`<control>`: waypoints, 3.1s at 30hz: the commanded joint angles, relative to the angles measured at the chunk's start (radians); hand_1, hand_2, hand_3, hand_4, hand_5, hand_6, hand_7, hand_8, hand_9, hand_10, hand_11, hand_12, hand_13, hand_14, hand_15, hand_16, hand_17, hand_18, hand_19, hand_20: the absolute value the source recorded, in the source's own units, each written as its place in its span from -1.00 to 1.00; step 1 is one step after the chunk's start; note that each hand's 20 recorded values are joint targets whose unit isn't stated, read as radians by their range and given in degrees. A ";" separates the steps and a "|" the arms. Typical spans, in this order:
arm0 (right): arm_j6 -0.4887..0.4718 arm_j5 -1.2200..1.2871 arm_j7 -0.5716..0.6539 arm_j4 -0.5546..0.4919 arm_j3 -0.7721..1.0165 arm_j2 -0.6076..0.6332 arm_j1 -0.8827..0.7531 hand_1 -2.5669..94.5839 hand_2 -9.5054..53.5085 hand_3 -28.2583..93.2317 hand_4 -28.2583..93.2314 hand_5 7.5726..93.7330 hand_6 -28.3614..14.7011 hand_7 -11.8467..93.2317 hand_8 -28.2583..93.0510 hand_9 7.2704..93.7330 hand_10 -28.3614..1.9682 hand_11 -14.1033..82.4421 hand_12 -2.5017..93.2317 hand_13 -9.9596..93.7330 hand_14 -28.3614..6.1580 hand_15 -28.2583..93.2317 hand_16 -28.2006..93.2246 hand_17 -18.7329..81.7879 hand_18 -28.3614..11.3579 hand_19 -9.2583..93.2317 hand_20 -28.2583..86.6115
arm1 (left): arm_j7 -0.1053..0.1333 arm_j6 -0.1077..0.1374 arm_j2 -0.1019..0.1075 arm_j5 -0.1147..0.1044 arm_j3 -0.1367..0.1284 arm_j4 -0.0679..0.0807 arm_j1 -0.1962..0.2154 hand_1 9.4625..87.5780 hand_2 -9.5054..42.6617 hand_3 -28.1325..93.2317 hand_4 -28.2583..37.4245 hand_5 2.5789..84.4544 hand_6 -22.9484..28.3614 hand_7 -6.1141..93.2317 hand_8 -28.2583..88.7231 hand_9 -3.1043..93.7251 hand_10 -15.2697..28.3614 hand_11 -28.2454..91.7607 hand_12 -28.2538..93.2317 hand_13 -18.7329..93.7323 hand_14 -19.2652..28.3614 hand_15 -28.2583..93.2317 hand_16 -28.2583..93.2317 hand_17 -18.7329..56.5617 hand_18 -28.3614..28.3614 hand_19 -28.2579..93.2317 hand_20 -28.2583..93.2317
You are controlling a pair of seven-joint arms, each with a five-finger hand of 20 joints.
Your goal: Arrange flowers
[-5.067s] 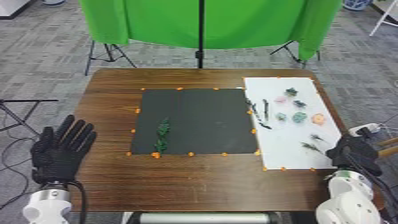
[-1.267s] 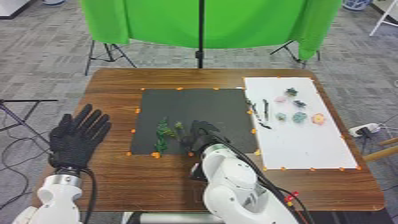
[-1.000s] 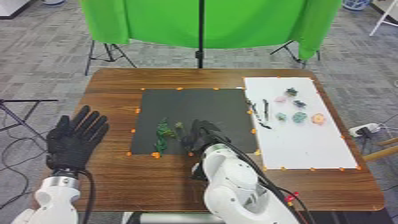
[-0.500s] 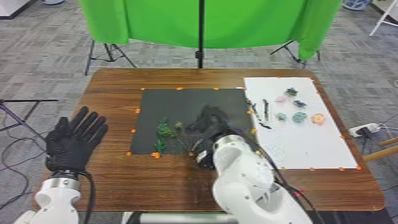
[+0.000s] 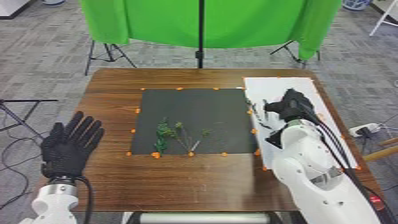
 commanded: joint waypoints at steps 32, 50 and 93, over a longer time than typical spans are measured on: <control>-0.019 -0.126 -0.019 0.371 -0.204 -0.037 0.212 -0.13 -1.00 0.79 -1.00 0.42 -0.01 -0.45 -0.73 0.37 -0.48 0.08 -0.52 0.33 -0.45 0.79 -0.15 0.13 -1.00 1.00 0.63 | -0.020 -0.022 -0.014 -0.017 0.020 0.019 0.001 -0.56 -0.16 0.74 -1.00 -0.05 0.33 -0.74 -0.65 -0.22 0.47 -0.23 -0.39 -0.20 0.55 0.03 -0.66 -0.73 0.58 0.13 -0.32; -0.156 -0.196 -0.103 0.484 -0.327 -0.054 0.204 0.26 -1.00 0.65 -1.00 0.77 0.18 -0.14 -0.39 0.85 -0.05 -0.25 -0.04 0.53 -0.22 0.72 -0.05 0.13 -1.00 1.00 0.59 | -0.030 -0.039 -0.019 -0.023 0.022 0.030 -0.017 -0.54 -0.22 0.74 -1.00 -0.06 0.34 -0.75 -0.65 -0.22 0.47 -0.23 -0.39 -0.20 0.54 0.03 -0.66 -0.72 0.57 0.13 -0.32; 0.146 0.031 0.074 0.027 -0.179 -0.265 -0.075 0.22 -1.00 0.81 -0.91 0.73 0.23 -0.03 -0.26 1.00 0.23 -0.33 -0.04 0.82 0.23 0.46 0.12 0.30 -1.00 1.00 0.65 | -0.049 -0.007 0.010 -0.018 0.029 0.015 0.010 -0.53 -0.17 0.76 -1.00 -0.05 0.34 -0.75 -0.65 -0.22 0.48 -0.23 -0.39 -0.20 0.55 0.03 -0.66 -0.73 0.58 0.13 -0.31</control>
